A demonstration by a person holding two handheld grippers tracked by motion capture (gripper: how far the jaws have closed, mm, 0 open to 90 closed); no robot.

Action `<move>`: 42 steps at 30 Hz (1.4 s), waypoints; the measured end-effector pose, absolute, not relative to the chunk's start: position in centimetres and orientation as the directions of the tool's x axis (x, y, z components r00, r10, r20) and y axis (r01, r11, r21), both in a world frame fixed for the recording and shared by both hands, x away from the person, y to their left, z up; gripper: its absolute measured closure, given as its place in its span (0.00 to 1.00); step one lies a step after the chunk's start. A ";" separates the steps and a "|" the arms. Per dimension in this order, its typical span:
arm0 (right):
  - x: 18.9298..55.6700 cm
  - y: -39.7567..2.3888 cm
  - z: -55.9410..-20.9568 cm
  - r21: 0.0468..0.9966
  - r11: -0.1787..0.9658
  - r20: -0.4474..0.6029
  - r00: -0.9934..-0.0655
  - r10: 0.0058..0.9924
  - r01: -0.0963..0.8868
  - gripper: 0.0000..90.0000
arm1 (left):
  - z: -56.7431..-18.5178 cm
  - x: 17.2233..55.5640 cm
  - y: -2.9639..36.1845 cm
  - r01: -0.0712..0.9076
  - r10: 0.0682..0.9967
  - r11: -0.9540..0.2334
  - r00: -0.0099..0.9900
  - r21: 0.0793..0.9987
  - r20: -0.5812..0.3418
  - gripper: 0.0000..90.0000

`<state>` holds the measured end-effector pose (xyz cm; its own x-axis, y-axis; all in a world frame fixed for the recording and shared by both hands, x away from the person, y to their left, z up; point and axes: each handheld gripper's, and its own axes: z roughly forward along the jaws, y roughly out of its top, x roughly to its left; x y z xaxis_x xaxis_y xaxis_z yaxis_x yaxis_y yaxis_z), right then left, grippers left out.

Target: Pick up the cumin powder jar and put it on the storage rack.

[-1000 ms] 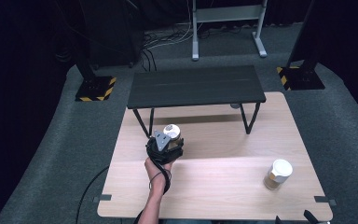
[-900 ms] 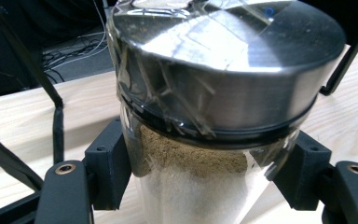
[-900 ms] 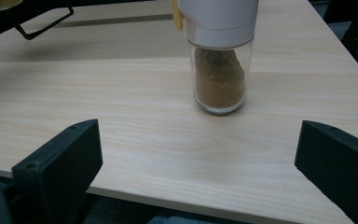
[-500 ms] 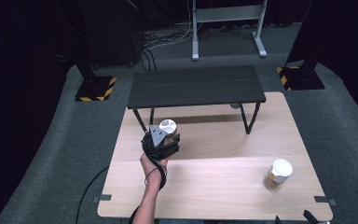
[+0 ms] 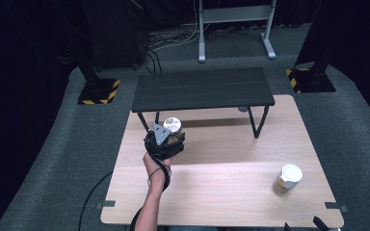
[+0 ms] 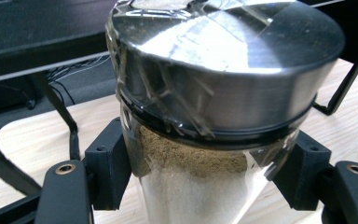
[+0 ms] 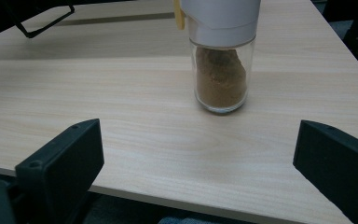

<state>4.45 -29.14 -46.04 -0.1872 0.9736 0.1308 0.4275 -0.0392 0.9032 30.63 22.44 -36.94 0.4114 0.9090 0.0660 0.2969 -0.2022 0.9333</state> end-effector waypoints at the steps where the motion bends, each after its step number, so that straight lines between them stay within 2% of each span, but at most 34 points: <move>1: 4.5 -29.1 -46.0 0.902 -0.041 0.132 -0.185 0.974 0.429 0.01 | -36.8 30.7 22.4 0.294 0.908 -0.205 0.414 0.933 0.069 0.34; 19: 4.5 -29.3 -45.9 0.900 -0.042 0.132 -0.181 0.974 0.434 0.01 | -33.9 32.4 22.2 0.295 0.889 -0.233 0.451 0.927 0.080 0.34; 24: 4.5 -29.3 -45.9 0.898 -0.043 0.132 -0.177 0.975 0.439 0.01 | -33.3 33.0 22.7 0.306 0.883 -0.214 0.466 0.928 0.050 0.34; 42: 4.5 -29.3 -45.9 0.899 -0.044 0.132 -0.175 0.976 0.436 0.01 | -31.7 34.5 23.6 0.340 0.885 -0.214 0.464 0.916 0.035 0.34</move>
<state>4.46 -29.34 -45.86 -0.1752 0.9756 0.1322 0.4361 -0.0435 0.8988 34.47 23.63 -31.68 0.4643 0.8850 0.0348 0.3398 -0.2143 0.9158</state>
